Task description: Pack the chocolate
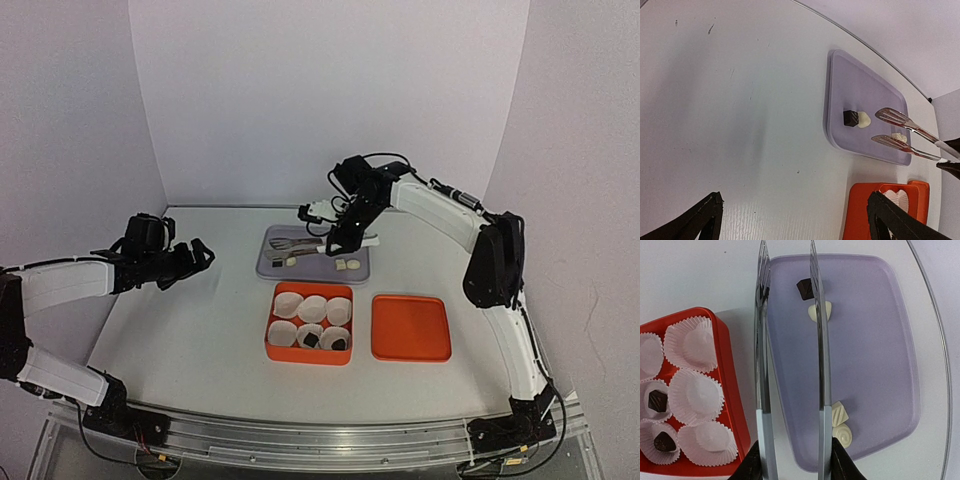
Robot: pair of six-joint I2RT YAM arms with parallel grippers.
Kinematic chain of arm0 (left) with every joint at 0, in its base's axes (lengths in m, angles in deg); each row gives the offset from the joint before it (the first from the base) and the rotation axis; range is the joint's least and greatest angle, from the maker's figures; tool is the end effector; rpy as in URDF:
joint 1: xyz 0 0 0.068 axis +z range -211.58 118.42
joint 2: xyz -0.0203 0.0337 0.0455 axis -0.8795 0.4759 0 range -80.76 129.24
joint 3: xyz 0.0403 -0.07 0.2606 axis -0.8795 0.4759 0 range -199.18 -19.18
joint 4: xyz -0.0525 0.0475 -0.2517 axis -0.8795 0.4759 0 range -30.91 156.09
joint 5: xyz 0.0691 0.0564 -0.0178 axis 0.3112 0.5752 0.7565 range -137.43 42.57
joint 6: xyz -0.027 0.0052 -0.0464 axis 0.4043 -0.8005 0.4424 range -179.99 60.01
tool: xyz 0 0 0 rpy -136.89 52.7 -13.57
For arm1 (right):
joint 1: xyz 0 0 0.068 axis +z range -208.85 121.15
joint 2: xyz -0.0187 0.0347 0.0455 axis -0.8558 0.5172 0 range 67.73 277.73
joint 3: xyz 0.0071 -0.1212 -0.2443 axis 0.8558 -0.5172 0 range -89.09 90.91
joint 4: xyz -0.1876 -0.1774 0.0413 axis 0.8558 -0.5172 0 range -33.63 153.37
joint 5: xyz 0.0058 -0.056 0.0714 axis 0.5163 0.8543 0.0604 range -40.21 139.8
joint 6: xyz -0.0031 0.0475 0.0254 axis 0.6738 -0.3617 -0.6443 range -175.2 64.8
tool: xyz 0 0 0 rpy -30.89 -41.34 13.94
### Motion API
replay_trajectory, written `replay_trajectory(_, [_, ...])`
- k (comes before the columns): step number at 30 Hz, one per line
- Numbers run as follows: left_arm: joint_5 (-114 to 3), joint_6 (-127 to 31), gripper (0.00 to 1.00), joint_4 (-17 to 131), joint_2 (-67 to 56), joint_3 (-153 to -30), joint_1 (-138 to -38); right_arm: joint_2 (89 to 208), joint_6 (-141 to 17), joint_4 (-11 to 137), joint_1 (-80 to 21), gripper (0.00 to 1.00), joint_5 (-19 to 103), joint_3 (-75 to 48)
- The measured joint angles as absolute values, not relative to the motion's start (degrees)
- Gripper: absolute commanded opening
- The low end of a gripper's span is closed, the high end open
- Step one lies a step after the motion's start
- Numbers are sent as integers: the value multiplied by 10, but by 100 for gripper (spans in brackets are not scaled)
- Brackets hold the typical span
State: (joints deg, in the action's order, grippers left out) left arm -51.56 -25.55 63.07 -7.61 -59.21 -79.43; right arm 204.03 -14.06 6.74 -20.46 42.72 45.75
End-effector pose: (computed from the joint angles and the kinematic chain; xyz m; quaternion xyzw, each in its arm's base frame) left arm 0.2551 -0.0848 0.2165 -0.1132 0.8877 -0.2251 0.3854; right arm 0.4010 0.3235 0.2568 -0.6269 0.7267 0.0527 0.2758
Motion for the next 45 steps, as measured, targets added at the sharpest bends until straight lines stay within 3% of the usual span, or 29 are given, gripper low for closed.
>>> replay_trajectory(16, [-512, -254, 100, 637, -76, -592, -794, 2111, -117, 67, -213, 41, 450, 523])
replay_trajectory(45, [-507, -254, 100, 636, -76, -592, -794, 2153, -116, 71, -220, 41, 428, 566])
